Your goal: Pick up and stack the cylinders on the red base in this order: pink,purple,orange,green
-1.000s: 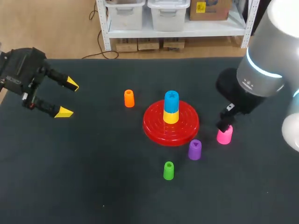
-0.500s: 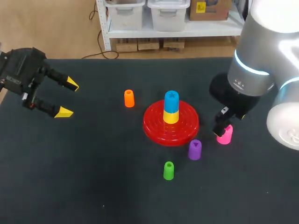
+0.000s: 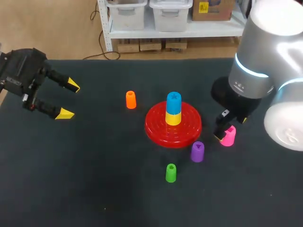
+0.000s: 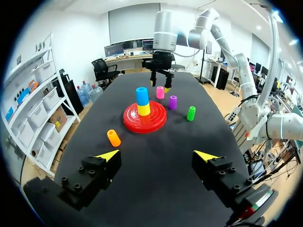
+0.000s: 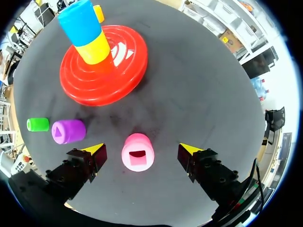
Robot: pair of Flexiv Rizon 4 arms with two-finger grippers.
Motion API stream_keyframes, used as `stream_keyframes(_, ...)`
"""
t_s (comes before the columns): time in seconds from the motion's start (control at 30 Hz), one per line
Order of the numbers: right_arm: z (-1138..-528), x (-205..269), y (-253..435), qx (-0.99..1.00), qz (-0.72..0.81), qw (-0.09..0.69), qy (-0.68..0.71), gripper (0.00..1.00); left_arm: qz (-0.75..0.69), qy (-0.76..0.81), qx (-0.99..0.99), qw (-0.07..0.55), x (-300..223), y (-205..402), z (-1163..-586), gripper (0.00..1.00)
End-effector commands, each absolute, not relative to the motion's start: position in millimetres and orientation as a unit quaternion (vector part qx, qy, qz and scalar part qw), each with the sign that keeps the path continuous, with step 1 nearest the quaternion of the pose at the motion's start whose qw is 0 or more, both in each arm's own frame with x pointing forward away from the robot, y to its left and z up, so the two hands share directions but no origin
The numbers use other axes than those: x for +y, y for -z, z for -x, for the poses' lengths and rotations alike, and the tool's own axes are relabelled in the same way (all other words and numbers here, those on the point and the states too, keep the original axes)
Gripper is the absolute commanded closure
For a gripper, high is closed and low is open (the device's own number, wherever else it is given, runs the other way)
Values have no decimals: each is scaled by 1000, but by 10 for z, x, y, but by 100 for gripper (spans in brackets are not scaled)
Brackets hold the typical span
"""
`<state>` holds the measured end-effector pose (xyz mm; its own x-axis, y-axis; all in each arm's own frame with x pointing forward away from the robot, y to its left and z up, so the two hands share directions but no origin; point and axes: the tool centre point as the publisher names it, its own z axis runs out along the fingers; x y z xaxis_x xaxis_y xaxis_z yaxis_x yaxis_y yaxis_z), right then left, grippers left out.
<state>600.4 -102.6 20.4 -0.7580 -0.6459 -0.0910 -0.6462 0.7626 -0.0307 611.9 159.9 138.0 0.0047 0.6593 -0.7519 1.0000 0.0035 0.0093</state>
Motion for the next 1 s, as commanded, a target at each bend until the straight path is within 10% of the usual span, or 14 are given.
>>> stream_keyframes(0.03, -6052, -1013, -180, 938, 344, 41, -5, 0, -644, 288, 643, 298, 1607, -1373, -6107, 0)
stream_keyframes(0.27, -6059, -1018, -164, 938, 344, 35, -4, 6, -644, 288, 643, 298, 1607, -1373, -6107, 0)
stream_keyframes(0.43, -6061, -1024, -153, 938, 344, 31, -5, 100, -644, 288, 643, 298, 1607, -1373, -6107, 0)
stream_keyframes(1.0, -6062, -1015, -199, 938, 344, 36, -6, 100, -644, 288, 643, 298, 1607, -1373, -6107, 0)
